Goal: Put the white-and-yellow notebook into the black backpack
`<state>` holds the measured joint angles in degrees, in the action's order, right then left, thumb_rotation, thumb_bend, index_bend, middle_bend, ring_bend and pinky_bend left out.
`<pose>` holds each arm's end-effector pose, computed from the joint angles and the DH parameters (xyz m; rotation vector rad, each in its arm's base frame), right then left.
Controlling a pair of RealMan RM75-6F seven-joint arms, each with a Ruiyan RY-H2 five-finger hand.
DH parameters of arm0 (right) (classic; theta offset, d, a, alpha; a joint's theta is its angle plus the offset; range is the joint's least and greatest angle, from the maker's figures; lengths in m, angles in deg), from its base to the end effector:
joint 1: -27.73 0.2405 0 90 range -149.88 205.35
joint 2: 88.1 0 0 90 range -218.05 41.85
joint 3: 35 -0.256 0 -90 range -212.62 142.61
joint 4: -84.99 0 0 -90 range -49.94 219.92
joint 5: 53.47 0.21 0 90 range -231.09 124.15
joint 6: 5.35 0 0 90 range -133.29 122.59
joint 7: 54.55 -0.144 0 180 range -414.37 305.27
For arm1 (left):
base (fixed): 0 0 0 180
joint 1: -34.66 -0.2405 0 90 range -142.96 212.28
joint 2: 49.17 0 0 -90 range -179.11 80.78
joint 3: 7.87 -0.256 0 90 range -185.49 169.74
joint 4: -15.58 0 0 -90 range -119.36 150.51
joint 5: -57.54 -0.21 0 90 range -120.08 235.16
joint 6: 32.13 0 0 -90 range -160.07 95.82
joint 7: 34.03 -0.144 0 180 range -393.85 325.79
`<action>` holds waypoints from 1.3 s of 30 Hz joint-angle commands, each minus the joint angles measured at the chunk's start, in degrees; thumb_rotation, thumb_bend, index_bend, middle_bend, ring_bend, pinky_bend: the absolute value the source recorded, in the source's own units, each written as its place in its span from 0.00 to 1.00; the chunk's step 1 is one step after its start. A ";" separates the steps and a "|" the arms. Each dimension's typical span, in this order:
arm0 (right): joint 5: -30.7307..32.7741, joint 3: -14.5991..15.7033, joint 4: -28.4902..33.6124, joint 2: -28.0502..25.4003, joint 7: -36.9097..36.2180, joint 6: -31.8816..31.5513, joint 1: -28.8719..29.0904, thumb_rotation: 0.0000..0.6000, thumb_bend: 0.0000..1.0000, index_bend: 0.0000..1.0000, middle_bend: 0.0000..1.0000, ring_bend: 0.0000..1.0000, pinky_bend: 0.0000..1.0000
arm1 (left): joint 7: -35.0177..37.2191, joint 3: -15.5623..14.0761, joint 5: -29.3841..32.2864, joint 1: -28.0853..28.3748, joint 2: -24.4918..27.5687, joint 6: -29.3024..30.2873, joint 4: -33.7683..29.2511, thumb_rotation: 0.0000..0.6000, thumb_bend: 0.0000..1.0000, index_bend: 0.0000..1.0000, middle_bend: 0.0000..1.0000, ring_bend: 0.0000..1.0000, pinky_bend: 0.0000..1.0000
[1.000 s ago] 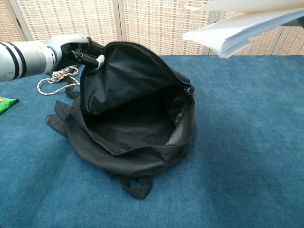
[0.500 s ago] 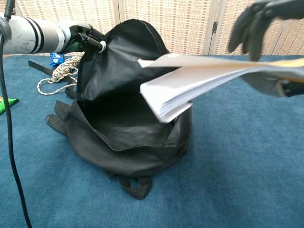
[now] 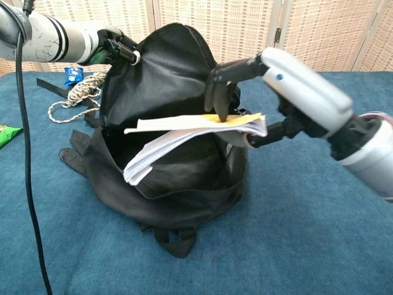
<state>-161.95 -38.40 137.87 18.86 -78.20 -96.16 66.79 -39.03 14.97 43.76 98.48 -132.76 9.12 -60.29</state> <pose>-0.1213 -0.2888 -0.0371 1.9254 -0.6598 1.8818 -0.0797 0.4611 0.0344 -1.2812 -1.7142 -1.1122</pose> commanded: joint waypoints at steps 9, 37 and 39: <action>4.16 -1.98 -21.07 12.40 -5.11 5.74 7.64 1.00 0.47 0.82 0.51 0.51 0.41 | -0.19 0.35 1.16 -0.06 0.68 -0.18 -0.38 1.00 0.76 0.60 0.35 0.32 0.09; 12.23 -3.27 -37.56 21.74 18.62 20.11 19.15 1.00 0.47 0.82 0.51 0.51 0.40 | 0.94 0.65 1.06 -0.94 2.87 -1.05 -2.25 1.00 0.76 0.60 0.35 0.31 0.09; 12.57 -3.09 -38.30 22.13 20.94 21.67 19.92 1.00 0.47 0.82 0.50 0.50 0.40 | 1.03 0.64 1.05 -0.94 2.97 -1.09 -2.40 1.00 0.76 0.60 0.35 0.31 0.09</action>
<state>-149.84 -41.63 100.24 40.54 -58.73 -75.72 85.90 -38.02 15.62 44.81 97.54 -129.80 8.04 -62.68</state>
